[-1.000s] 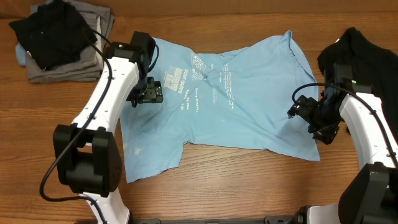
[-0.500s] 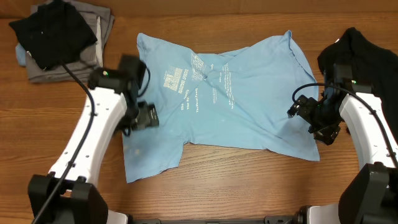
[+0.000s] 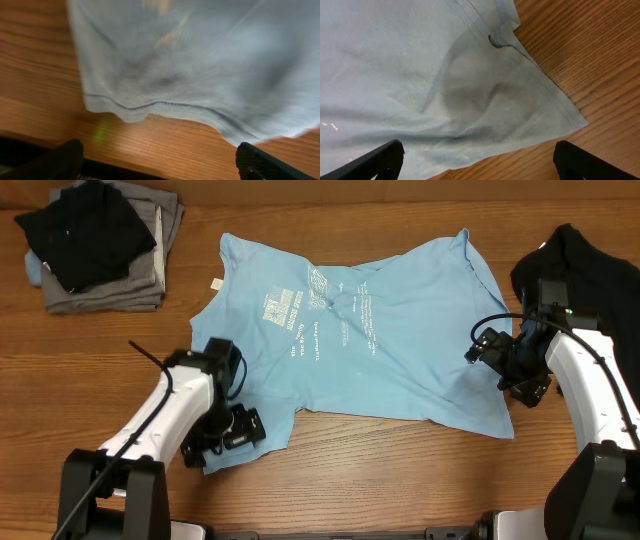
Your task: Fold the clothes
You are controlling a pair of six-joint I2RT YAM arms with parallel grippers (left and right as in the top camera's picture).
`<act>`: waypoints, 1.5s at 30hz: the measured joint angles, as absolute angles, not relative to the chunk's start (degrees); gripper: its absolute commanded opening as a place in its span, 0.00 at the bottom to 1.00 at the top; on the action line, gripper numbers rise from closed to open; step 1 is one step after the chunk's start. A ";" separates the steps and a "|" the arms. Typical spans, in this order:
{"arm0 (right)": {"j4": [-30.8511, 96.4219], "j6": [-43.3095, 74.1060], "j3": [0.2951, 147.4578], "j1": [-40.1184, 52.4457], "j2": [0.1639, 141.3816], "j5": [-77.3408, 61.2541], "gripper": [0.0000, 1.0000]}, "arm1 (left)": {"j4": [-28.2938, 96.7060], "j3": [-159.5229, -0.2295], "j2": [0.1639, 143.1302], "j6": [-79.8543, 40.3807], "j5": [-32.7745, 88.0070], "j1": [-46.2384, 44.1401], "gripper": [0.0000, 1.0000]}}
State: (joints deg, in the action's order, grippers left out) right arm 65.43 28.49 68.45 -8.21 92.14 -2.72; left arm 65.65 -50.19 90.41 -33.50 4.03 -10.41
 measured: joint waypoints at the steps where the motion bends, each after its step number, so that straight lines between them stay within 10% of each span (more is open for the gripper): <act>1: 65.43 28.51 68.45 -8.23 92.14 -2.70 1.00 | 64.51 -48.53 90.41 -33.67 4.51 -10.41 1.00; 45: 66.02 28.53 68.45 -8.23 92.14 -2.59 1.00 | 59.33 -44.45 82.87 -41.91 -1.63 -7.68 1.00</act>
